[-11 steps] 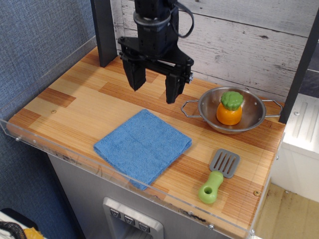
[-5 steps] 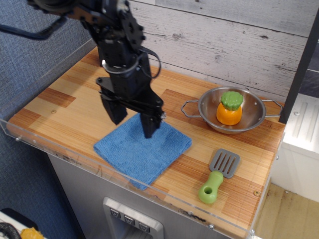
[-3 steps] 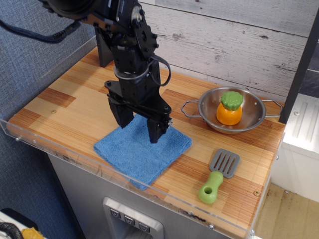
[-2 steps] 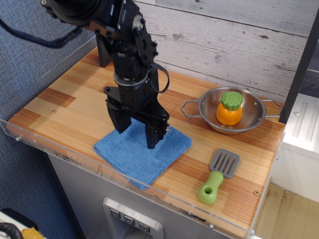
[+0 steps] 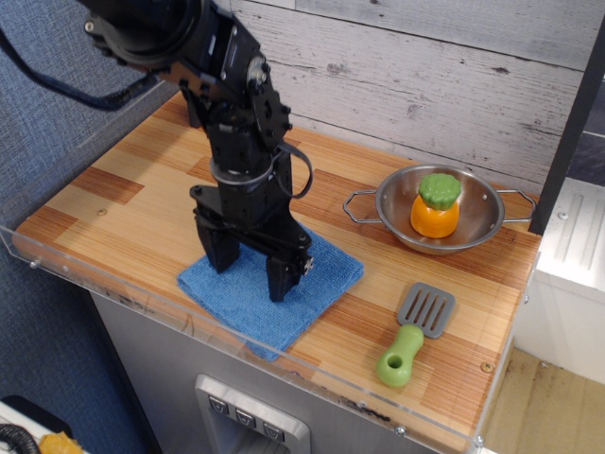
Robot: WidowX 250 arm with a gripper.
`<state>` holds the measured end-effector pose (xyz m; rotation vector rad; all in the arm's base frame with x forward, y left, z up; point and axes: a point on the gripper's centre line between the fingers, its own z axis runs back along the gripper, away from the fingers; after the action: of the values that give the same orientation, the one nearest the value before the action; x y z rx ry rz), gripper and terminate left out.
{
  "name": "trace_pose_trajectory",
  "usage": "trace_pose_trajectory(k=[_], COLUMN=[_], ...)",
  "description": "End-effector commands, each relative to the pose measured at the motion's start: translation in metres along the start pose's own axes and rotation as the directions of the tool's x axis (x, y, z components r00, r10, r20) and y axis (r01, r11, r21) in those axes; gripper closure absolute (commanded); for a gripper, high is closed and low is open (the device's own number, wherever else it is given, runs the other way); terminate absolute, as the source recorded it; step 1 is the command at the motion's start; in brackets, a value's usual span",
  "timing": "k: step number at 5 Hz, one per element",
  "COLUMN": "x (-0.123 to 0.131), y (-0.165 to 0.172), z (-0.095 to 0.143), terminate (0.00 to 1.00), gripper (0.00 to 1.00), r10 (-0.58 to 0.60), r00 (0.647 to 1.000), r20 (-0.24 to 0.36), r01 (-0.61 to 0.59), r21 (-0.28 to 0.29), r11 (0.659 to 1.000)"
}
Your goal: Move the blue napkin closer to the left edge of the table
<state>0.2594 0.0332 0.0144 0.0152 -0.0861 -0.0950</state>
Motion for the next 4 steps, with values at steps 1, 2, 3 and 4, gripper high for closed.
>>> trace_pose_trajectory(k=[1, 2, 3, 4], x=[-0.001, -0.003, -0.004, -0.008], y=[0.005, 0.005, 0.01, 0.025], z=[-0.008, -0.011, -0.01, -0.004], terminate=[0.0, 0.0, 0.0, 0.0], gripper=[0.0, 0.0, 0.0, 0.0], r10=[0.009, 0.01, 0.024, 0.061], r00=[1.0, 1.0, 0.999, 0.998], r20=[-0.012, -0.025, -0.028, -0.023], r01=[-0.008, -0.01, -0.023, -0.059], r21=[0.006, 0.013, 0.026, 0.052], r11=[1.0, 1.0, 0.999, 0.997])
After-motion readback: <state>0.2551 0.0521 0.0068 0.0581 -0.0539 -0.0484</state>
